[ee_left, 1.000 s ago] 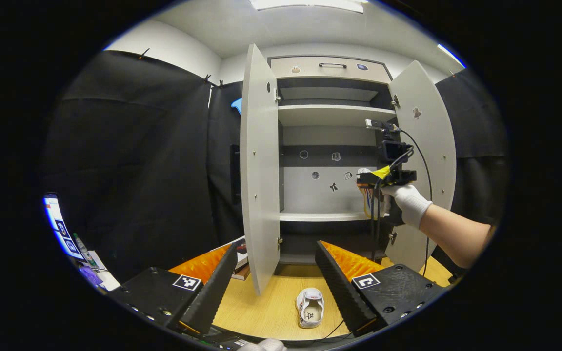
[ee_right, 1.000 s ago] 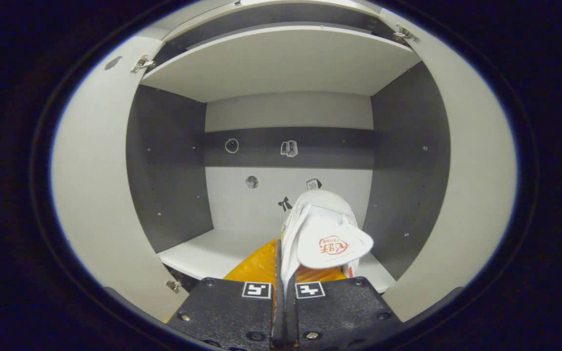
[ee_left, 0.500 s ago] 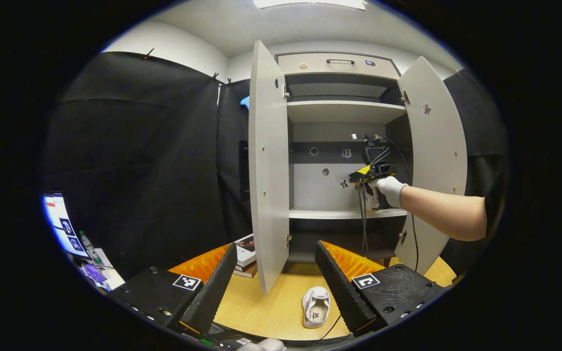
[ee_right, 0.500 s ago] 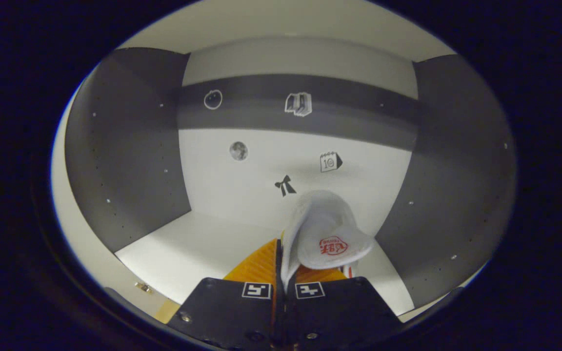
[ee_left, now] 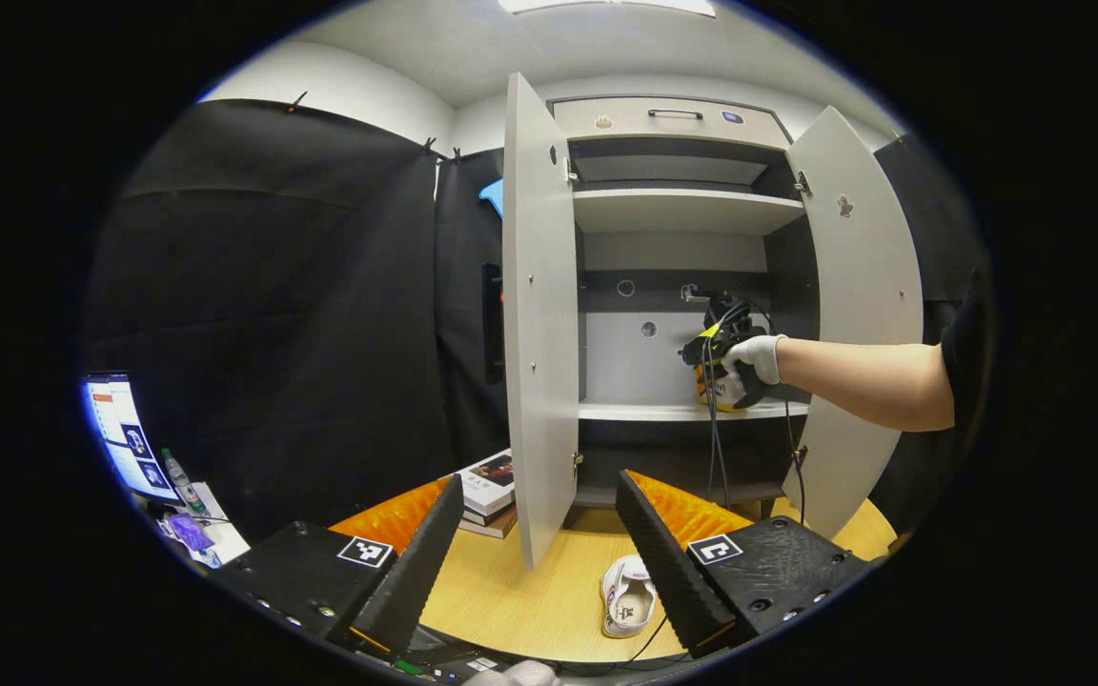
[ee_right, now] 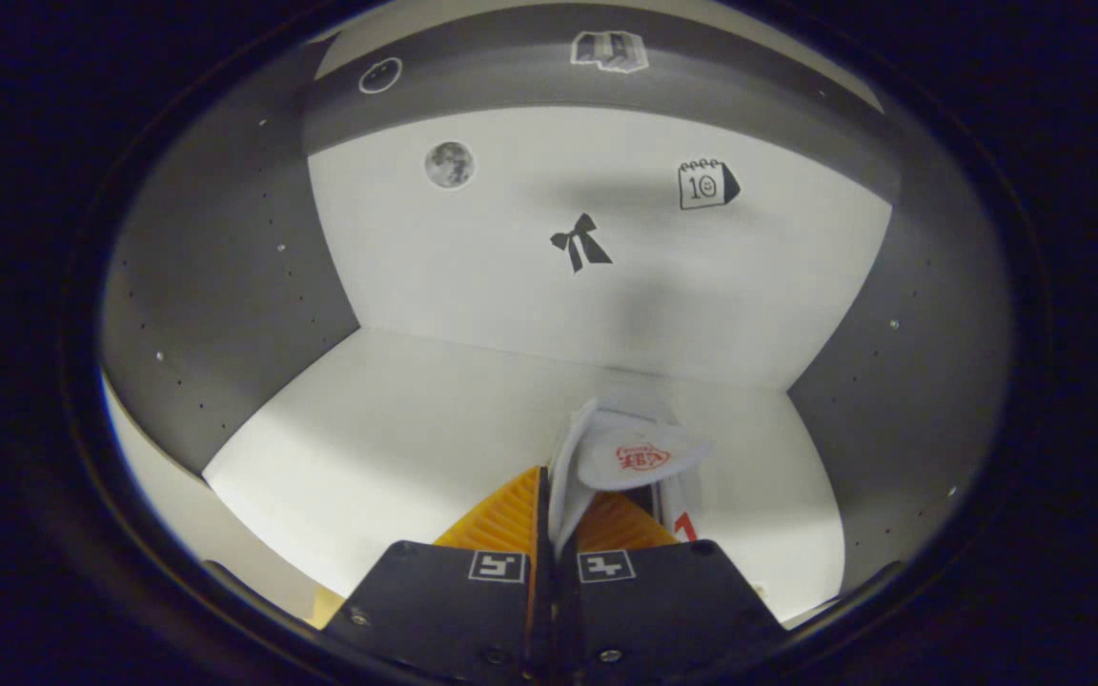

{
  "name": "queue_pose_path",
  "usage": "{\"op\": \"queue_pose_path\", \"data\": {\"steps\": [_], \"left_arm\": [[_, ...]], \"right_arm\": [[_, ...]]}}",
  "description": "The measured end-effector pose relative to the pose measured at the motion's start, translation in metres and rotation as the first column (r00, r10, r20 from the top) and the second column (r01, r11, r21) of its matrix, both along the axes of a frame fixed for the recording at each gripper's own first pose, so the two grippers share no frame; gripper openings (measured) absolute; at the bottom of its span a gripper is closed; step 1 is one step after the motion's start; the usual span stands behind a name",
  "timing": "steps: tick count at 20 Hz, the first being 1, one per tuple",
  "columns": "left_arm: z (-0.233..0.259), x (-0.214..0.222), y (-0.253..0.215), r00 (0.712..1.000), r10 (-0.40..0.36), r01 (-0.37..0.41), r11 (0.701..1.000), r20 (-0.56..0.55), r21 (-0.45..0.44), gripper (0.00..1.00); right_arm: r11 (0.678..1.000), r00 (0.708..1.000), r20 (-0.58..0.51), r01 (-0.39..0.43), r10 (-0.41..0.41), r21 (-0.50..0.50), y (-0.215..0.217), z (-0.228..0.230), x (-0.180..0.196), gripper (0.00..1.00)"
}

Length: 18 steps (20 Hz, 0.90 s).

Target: Grab one shoe with the right hand and put it into the shoe cabinet, grab the other shoe with the left hand and put it into the shoe cabinet; then close the right door with the right hand and the left door with the left hand.

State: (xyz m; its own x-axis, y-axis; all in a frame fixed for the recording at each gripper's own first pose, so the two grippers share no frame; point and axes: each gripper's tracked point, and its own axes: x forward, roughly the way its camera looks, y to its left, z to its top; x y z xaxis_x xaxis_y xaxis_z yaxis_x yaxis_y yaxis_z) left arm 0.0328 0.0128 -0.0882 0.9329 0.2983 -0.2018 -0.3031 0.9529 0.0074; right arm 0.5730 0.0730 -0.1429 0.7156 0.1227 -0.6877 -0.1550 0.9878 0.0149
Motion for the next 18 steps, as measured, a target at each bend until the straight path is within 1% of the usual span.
{"op": "queue_pose_path", "data": {"steps": [2,4,5,6,8,9,10,12,13,14,16,17,18], "left_arm": [[0.002,-0.002,0.001,1.0,0.001,-0.001,1.0,0.006,-0.003,0.96],[0.005,-0.005,0.004,1.0,0.0,0.0,1.0,0.016,-0.008,0.96],[0.004,-0.007,0.006,1.0,0.001,0.0,1.0,0.017,-0.009,0.96],[0.005,-0.009,0.007,1.0,-0.001,0.001,1.0,0.019,-0.008,0.96],[0.006,-0.011,0.009,1.0,-0.007,0.008,1.0,0.024,-0.014,0.96],[0.009,-0.011,0.008,1.0,-0.013,0.014,1.0,0.028,-0.017,0.96],[0.01,-0.013,0.01,0.999,-0.017,0.018,1.0,0.032,-0.014,0.96],[0.013,-0.014,0.009,0.999,-0.035,0.035,0.999,0.04,-0.009,0.96],[0.013,-0.015,0.01,0.998,-0.045,0.046,0.999,0.045,-0.012,0.96],[0.014,-0.015,0.009,0.997,-0.055,0.056,0.998,0.049,-0.014,0.96],[0.016,-0.016,0.007,0.995,-0.078,0.079,0.997,0.057,-0.017,0.96],[0.015,-0.016,0.008,0.994,-0.089,0.09,0.996,0.058,-0.018,0.96],[0.015,-0.017,0.008,0.993,-0.098,0.099,0.995,0.059,-0.019,0.96]], "right_arm": [[1.0,1.0,0.017,0.017,-0.017,-0.018,-0.006,0.007,-0.002,0.08],[0.998,0.996,0.069,0.053,-0.054,0.015,-0.01,0.02,-0.007,0.12],[0.997,0.993,0.095,0.061,-0.065,0.047,-0.009,0.03,-0.012,0.17],[0.995,0.988,0.133,0.068,-0.077,0.075,-0.01,0.04,-0.016,0.26],[0.991,0.966,0.233,0.091,-0.111,0.096,-0.018,0.067,-0.033,0.49],[0.99,0.951,0.282,0.104,-0.128,0.099,-0.024,0.082,-0.044,0.54],[0.987,0.931,0.336,0.115,-0.145,0.108,-0.028,0.097,-0.055,0.75],[0.984,0.886,0.433,0.124,-0.167,0.127,-0.033,0.125,-0.079,0.9],[0.982,0.858,0.484,0.115,-0.173,0.146,-0.033,0.14,-0.096,0.95],[0.981,0.834,0.523,0.099,-0.174,0.169,-0.03,0.154,-0.109,0.99],[0.984,0.816,0.559,0.06,-0.145,0.168,-0.029,0.168,-0.149,1.0],[0.985,0.799,0.585,0.053,-0.141,0.164,-0.031,0.174,-0.17,1.0],[0.987,0.775,0.617,0.051,-0.137,0.154,-0.033,0.179,-0.188,1.0]]}}
